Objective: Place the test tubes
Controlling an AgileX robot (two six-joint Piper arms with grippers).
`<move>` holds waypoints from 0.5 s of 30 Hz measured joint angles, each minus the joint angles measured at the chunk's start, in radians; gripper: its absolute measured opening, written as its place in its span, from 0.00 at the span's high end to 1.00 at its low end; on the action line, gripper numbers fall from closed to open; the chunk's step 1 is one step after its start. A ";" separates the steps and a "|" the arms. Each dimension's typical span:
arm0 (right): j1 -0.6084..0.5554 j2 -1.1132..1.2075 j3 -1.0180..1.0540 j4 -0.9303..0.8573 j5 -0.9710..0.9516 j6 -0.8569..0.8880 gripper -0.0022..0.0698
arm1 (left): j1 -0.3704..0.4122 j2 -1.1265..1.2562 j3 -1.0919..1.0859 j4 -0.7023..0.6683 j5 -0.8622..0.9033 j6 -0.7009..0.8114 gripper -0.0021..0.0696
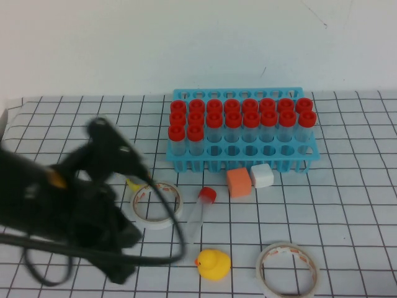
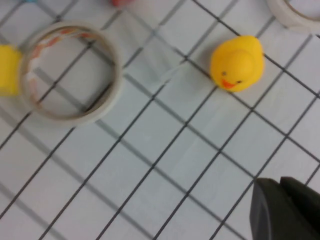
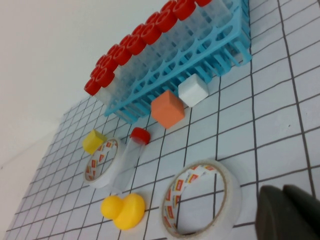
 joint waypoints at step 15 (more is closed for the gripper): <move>0.000 0.000 0.000 0.000 0.039 -0.011 0.97 | -0.248 0.341 -0.272 0.277 0.073 -0.228 0.96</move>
